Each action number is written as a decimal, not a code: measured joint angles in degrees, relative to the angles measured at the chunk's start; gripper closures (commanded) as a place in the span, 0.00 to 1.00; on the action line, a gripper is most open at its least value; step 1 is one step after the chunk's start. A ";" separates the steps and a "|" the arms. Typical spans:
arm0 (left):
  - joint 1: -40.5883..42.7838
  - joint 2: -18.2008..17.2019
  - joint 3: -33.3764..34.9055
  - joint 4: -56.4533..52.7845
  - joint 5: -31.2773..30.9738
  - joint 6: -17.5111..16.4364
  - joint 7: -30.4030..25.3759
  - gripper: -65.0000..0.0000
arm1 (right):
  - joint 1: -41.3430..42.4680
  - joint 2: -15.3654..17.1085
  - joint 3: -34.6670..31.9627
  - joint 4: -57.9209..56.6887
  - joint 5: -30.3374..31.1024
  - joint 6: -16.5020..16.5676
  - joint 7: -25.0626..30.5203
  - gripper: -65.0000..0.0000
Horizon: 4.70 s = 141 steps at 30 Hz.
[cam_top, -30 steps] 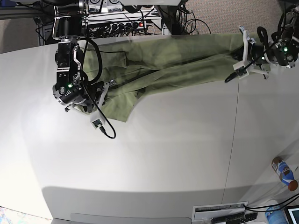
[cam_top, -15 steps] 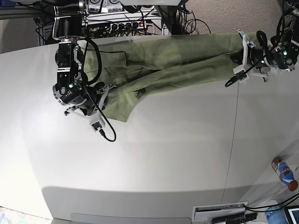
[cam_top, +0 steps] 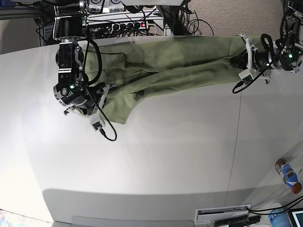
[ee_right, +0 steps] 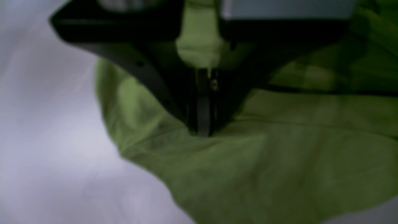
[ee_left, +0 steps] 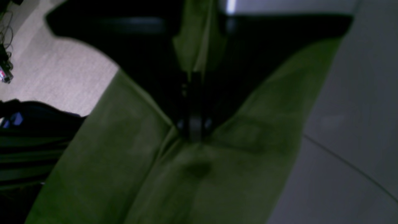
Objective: Fold the T-shirt properly
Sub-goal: 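Slide the left gripper along the shirt toward the right gripper, then regrasp the shirt end with the right gripper and lift it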
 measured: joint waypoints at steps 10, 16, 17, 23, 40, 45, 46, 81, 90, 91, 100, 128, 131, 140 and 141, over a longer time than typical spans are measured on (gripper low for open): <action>-4.72 1.46 0.59 -0.66 1.66 -1.07 1.92 1.00 | 1.03 0.31 0.04 -4.02 -1.75 -0.11 7.69 1.00; -9.14 3.32 0.72 -1.66 3.82 -0.66 3.96 1.00 | 2.05 0.26 0.00 -4.20 -3.26 -0.02 9.70 1.00; -9.77 3.78 0.72 -1.95 4.00 -0.63 4.09 1.00 | 2.27 0.31 0.00 -4.20 -3.89 0.00 10.25 1.00; -13.84 6.01 0.87 -6.14 3.69 -0.74 3.56 1.00 | 2.99 0.28 0.50 -4.28 -6.54 -0.13 14.01 1.00; -16.13 -0.52 0.94 -4.33 -8.57 -1.27 12.70 0.96 | 10.60 0.15 1.81 -6.01 -6.10 0.00 17.18 0.69; -16.06 -0.63 0.94 -4.33 -8.59 -1.29 12.26 0.96 | 14.32 -0.09 0.55 -16.35 -5.79 0.13 17.18 0.66; -16.04 -0.66 0.94 -4.33 -8.59 -1.29 12.22 0.96 | 14.99 -0.04 0.17 -18.62 -5.33 0.09 17.07 0.65; -16.02 -0.63 0.94 -4.33 -10.86 -1.27 12.26 0.96 | 18.23 0.00 -6.03 -24.13 -0.63 -0.13 6.29 1.00; -16.02 -0.57 0.94 -4.33 -10.80 -1.27 11.63 0.96 | 17.66 0.28 -6.10 -9.49 11.61 -0.02 -3.28 1.00; -16.02 -0.50 0.94 -4.33 -10.84 -1.27 11.41 0.96 | 17.49 0.28 -6.08 -8.44 11.82 -0.02 -3.23 1.00; -16.04 -0.44 0.94 -4.33 -10.88 -1.27 10.97 0.96 | 7.91 0.28 -6.08 -0.98 13.84 -0.07 -5.95 1.00; -16.00 -0.44 0.94 -4.33 -10.86 -1.27 10.97 0.96 | -3.41 0.31 -6.01 8.87 1.31 -0.15 -2.23 0.80; -16.00 -0.46 0.94 -4.33 -10.86 -1.27 10.97 0.96 | -3.58 0.31 -6.01 8.87 7.69 -0.17 -2.32 0.80; -16.00 -0.46 0.94 -4.33 -10.86 -1.27 10.93 0.96 | -4.83 0.11 -6.03 8.87 19.04 0.81 -2.89 0.80; -16.00 -0.46 0.94 -4.33 -10.86 -1.27 10.93 0.96 | -4.87 0.11 -6.03 8.87 20.11 1.53 -3.26 0.80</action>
